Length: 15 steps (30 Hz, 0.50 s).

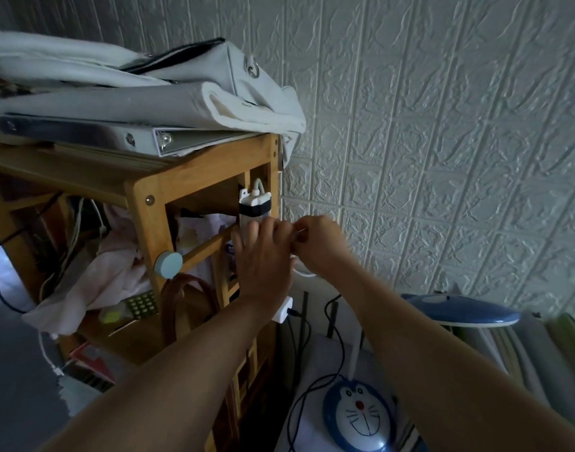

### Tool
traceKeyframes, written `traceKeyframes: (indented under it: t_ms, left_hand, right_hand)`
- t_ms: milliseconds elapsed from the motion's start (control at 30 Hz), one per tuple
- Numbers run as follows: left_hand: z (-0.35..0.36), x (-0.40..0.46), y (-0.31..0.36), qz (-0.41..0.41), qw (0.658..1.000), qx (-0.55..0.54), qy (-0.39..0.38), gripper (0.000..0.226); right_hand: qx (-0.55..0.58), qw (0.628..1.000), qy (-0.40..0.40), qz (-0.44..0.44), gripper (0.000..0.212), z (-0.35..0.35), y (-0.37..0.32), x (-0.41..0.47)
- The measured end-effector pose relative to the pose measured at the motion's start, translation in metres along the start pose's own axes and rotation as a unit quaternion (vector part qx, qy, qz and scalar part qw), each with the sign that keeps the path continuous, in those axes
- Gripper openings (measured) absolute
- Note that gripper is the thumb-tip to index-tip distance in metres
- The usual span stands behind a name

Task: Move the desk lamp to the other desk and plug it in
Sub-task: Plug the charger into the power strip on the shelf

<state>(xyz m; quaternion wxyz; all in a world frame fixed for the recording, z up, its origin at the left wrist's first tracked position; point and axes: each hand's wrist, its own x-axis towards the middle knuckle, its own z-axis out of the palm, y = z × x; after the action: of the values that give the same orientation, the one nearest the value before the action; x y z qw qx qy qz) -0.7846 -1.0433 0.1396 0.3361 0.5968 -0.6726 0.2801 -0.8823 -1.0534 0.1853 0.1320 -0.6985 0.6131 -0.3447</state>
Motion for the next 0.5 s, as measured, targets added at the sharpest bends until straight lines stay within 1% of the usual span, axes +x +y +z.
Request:
traceKeyframes:
  t_ms: [100, 133, 200, 267, 333, 400, 500]
  left_hand:
    - [-0.003, 0.000, 0.002, 0.011, 1.000, 0.006, -0.024, 0.022]
    - [-0.003, -0.001, 0.002, 0.015, 1.000, -0.001, -0.026, 0.021]
    - [-0.007, -0.007, 0.002, 0.010, 1.000, -0.016, -0.020, 0.030]
    - [-0.012, -0.018, 0.003, -0.011, 1.000, -0.024, -0.008, 0.047]
    - [-0.015, -0.032, 0.003, -0.035, 0.999, -0.023, -0.011, 0.054]
    - [-0.016, -0.043, 0.004, -0.059, 0.997, -0.039, -0.038, 0.053]
    - [-0.015, -0.049, 0.005, -0.096, 0.985, -0.109, -0.089, 0.049]
  right_hand:
    - [0.067, 0.997, -0.024, 0.020, 0.054, -0.009, 0.008, -0.009]
    - [0.076, 0.996, -0.028, 0.024, 0.060, -0.012, 0.012, -0.013]
    - [0.063, 0.997, -0.025, 0.026, 0.063, -0.019, 0.023, -0.021]
    - [0.038, 0.999, -0.016, 0.029, 0.059, -0.023, 0.033, -0.029]
    - [0.028, 0.999, -0.010, 0.046, 0.048, -0.022, 0.041, -0.036]
    - [0.019, 0.998, -0.001, 0.059, 0.038, -0.020, 0.046, -0.041]
    - [0.034, 0.996, 0.034, 0.069, 0.020, -0.015, 0.046, -0.044]
